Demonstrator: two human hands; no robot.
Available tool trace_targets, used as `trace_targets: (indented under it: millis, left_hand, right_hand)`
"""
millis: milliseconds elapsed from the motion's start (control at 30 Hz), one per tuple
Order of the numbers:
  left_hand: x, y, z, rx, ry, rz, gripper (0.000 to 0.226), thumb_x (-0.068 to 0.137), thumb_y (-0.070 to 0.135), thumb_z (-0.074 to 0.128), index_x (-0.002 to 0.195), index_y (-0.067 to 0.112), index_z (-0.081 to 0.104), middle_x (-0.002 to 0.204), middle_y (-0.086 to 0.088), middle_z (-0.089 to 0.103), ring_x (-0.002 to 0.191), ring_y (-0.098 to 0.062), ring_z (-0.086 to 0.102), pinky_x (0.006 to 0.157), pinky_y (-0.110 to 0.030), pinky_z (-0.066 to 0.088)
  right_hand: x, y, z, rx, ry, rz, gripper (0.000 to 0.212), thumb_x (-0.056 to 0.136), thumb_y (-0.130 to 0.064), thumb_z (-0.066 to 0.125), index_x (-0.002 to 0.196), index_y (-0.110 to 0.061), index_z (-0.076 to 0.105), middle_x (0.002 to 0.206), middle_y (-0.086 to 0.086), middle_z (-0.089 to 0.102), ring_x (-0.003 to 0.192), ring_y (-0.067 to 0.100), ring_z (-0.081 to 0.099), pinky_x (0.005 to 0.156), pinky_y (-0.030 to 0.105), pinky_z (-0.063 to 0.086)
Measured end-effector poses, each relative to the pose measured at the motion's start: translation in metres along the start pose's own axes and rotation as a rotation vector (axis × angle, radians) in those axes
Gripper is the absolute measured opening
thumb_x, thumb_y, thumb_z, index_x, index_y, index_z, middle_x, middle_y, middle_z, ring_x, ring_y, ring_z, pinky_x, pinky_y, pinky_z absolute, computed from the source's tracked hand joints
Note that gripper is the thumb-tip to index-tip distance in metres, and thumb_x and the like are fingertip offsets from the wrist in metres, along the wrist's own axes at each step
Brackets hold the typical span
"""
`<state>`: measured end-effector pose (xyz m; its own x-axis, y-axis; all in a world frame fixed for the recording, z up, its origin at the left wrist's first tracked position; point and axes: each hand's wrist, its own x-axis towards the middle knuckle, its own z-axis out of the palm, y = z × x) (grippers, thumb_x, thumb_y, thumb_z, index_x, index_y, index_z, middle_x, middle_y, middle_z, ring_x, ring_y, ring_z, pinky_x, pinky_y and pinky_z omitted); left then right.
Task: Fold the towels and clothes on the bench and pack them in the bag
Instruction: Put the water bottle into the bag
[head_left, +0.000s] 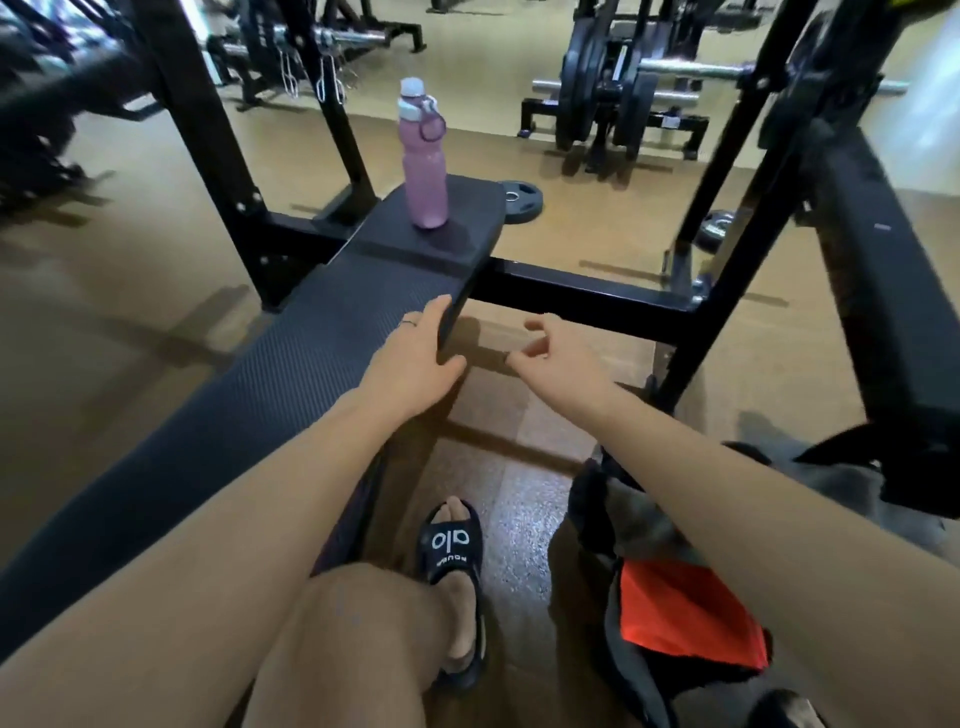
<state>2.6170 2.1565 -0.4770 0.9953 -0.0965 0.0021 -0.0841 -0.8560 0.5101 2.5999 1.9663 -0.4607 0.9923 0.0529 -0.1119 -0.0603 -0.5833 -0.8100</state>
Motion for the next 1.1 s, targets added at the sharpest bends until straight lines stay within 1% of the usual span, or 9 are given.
trace_targets:
  millis: [133,200,300,433,533,733,800,933,1100]
  left_hand:
    - [0.067,-0.047,0.007,0.176,0.031,-0.057,0.093,0.091,0.055,0.062,0.161,0.031,0.005,0.156,-0.012,0.036,0.137,-0.035,0.041,0.11,-0.052,0.04]
    - [0.097,-0.072,0.02,0.291,0.01,-0.104,0.092,0.09,0.069,0.051,0.161,0.034,0.003,0.164,-0.01,0.026,0.149,-0.033,0.027,0.12,-0.054,0.025]
    - [0.13,-0.109,0.046,0.38,0.016,-0.149,0.082,0.092,0.079,0.026,0.161,0.036,0.011,0.169,-0.004,0.013,0.155,-0.027,0.008,0.125,-0.053,0.006]
    - [0.184,-0.133,0.055,0.346,0.171,-0.114,0.072,0.095,0.072,0.027,0.157,0.037,0.028,0.167,0.003,0.022,0.155,-0.019,0.013,0.126,-0.047,0.008]
    - [0.208,-0.138,0.055,0.346,0.214,-0.103,0.071,0.094,0.071,0.028,0.155,0.036,0.032,0.166,0.002,0.025,0.154,-0.019,0.016,0.125,-0.046,0.01]
    - [0.213,-0.143,0.058,0.342,0.251,-0.095,0.072,0.094,0.074,0.024,0.155,0.037,0.032,0.166,0.005,0.027,0.154,-0.016,0.016,0.126,-0.045,0.011]
    - [0.212,-0.142,0.059,0.346,0.264,-0.101,0.072,0.093,0.074,0.024,0.154,0.038,0.034,0.165,0.005,0.028,0.154,-0.015,0.017,0.126,-0.045,0.012]
    - [0.214,-0.144,0.061,0.346,0.274,-0.095,0.07,0.094,0.072,0.027,0.154,0.037,0.035,0.164,0.005,0.03,0.153,-0.014,0.018,0.126,-0.044,0.011]
    - [0.211,-0.145,0.061,0.338,0.271,-0.086,0.069,0.094,0.072,0.029,0.153,0.036,0.037,0.163,0.004,0.031,0.153,-0.016,0.02,0.126,-0.044,0.012]
  right_hand:
    - [0.091,-0.02,0.039,0.137,0.036,0.024,0.077,0.09,-0.04,0.068,0.154,-0.022,0.028,0.138,0.005,0.052,0.122,0.022,0.055,0.102,0.04,0.048]
    - [0.132,-0.02,0.057,0.195,0.039,0.011,0.082,0.09,-0.04,0.07,0.156,-0.022,0.025,0.148,0.005,0.046,0.132,0.021,0.048,0.107,0.04,0.044]
    - [0.192,-0.007,0.084,0.162,0.069,-0.033,0.083,0.086,-0.043,0.074,0.153,-0.021,0.03,0.147,0.0,0.048,0.132,0.018,0.048,0.106,0.033,0.042]
    - [0.271,0.01,0.118,0.022,0.123,-0.098,0.089,0.077,-0.054,0.074,0.147,-0.017,0.035,0.14,0.001,0.055,0.128,0.021,0.053,0.105,0.039,0.046]
    - [0.324,0.003,0.136,-0.077,0.174,-0.136,0.11,0.073,-0.063,0.072,0.155,-0.013,0.019,0.149,0.008,0.046,0.135,0.028,0.047,0.108,0.044,0.043]
    - [0.411,-0.033,0.158,0.022,0.287,-0.021,0.127,0.057,-0.069,0.081,0.155,-0.019,0.017,0.152,0.003,0.037,0.138,0.027,0.041,0.112,0.046,0.039]
    - [0.428,-0.039,0.163,0.042,0.332,0.001,0.122,0.056,-0.07,0.079,0.152,-0.019,0.022,0.149,0.002,0.042,0.137,0.026,0.043,0.114,0.045,0.036]
    - [0.437,-0.034,0.164,0.087,0.419,-0.02,0.079,0.063,-0.061,0.076,0.124,-0.022,0.043,0.117,-0.005,0.063,0.11,0.022,0.06,0.106,0.042,0.041]
    - [0.412,-0.033,0.155,0.119,0.319,-0.017,0.069,0.067,-0.047,0.082,0.117,-0.022,0.042,0.104,-0.006,0.06,0.094,0.019,0.059,0.086,0.034,0.05]
